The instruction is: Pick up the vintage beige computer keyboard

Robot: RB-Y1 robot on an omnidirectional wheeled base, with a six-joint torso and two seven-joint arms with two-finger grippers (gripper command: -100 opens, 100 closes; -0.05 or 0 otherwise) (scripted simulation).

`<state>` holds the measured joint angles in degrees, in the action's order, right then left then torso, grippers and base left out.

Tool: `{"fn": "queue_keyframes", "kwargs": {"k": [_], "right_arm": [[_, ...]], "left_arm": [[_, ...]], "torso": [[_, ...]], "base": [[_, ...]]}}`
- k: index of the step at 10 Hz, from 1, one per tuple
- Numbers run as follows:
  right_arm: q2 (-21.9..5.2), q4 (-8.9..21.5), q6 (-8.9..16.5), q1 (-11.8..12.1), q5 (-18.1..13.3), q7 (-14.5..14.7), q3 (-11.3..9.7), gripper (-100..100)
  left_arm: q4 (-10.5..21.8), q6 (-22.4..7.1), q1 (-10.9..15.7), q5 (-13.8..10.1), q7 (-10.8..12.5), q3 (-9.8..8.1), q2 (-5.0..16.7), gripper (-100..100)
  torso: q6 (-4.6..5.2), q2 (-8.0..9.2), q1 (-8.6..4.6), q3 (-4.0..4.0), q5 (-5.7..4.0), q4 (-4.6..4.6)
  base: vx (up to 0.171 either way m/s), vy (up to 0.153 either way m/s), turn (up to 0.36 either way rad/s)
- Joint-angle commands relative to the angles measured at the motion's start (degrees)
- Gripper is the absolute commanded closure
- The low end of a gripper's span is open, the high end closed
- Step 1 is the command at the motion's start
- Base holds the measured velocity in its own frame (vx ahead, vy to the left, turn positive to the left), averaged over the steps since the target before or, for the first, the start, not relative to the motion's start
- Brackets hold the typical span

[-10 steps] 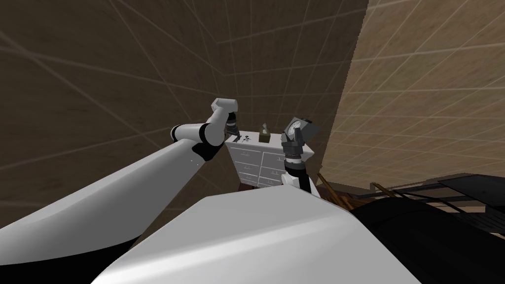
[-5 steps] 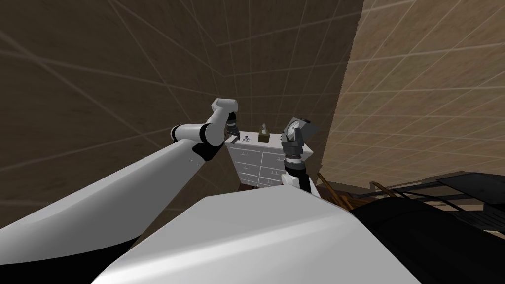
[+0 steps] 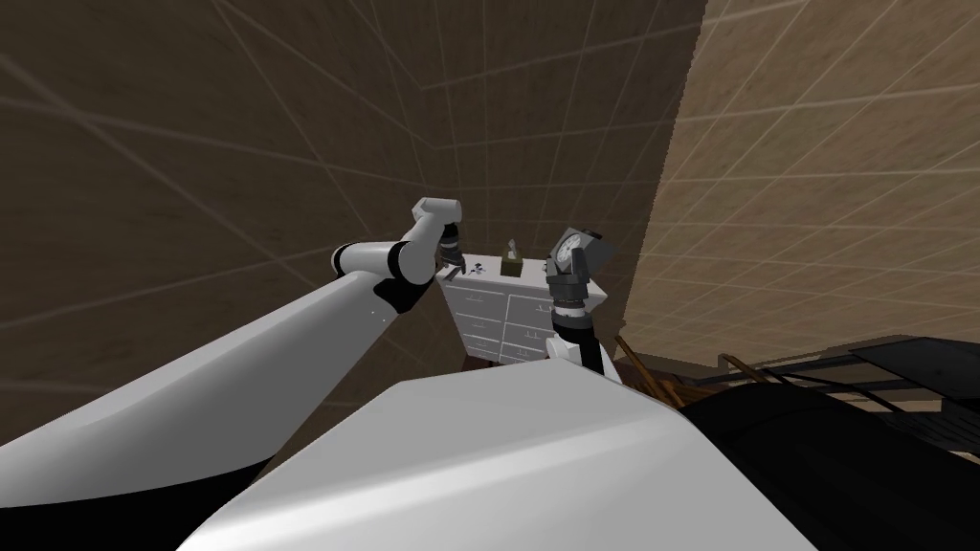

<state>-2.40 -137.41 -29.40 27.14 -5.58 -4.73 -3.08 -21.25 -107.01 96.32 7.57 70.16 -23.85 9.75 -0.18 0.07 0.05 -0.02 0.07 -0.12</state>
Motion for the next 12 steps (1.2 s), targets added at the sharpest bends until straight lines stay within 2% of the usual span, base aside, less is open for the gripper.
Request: {"fn": "queue_keyframes", "kwargs": {"k": [1,2,3,7,8,9,12], "right_arm": [[0.0,0.0,0.0,0.0,0.0,0.0,0.0,0],[0.0,0.0,0.0,0.0,0.0,0.0,0.0,0],[0.0,0.0,0.0,0.0,0.0,0.0,0.0,0],[0.0,0.0,0.0,0.0,0.0,0.0,0.0,0],[0.0,0.0,0.0,0.0,0.0,0.0,0.0,0],[0.0,0.0,0.0,0.0,0.0,0.0,0.0,0],[0.0,0.0,0.0,0.0,0.0,0.0,0.0,0]], "left_arm": [[-2.2,-0.5,-1.5,0.1,-0.4,0.22,-0.4,-100],[-0.7,0.2,-0.7,0.0,-0.2,0.11,-0.2,-100],[-0.9,0.2,-0.8,0.0,-0.3,0.12,-0.2,100],[-0.9,0.2,-0.8,0.1,-0.2,0.18,-0.2,100],[-0.9,0.2,-0.8,0.1,-0.2,0.19,-0.2,0],[-2.3,-1.4,-0.7,0.1,-0.1,0.06,-0.4,100],[-2.5,-2.9,0.5,0.2,0.4,-0.21,-0.3,100]], "torso": [[0.0,0.0,0.0,0.0,0.0,0.0],[0.0,0.0,0.03,0.0,0.01,0.0],[0.0,-0.01,0.08,0.0,0.01,0.0],[0.01,-0.07,0.16,-0.06,0.07,-0.05],[0.01,-0.08,0.17,-0.07,0.08,-0.05],[0.01,-0.09,0.18,-0.07,0.09,-0.06],[0.01,-0.11,0.28,-0.08,0.12,-0.05]], "base": [[-0.009,-0.02,0.017],[-0.003,-0.006,0.003],[0.0,0.0,0.0],[0.0,0.0,0.0],[0.0,0.0,0.0],[0.008,0.007,-0.028],[0.01,0.024,-0.017]]}}
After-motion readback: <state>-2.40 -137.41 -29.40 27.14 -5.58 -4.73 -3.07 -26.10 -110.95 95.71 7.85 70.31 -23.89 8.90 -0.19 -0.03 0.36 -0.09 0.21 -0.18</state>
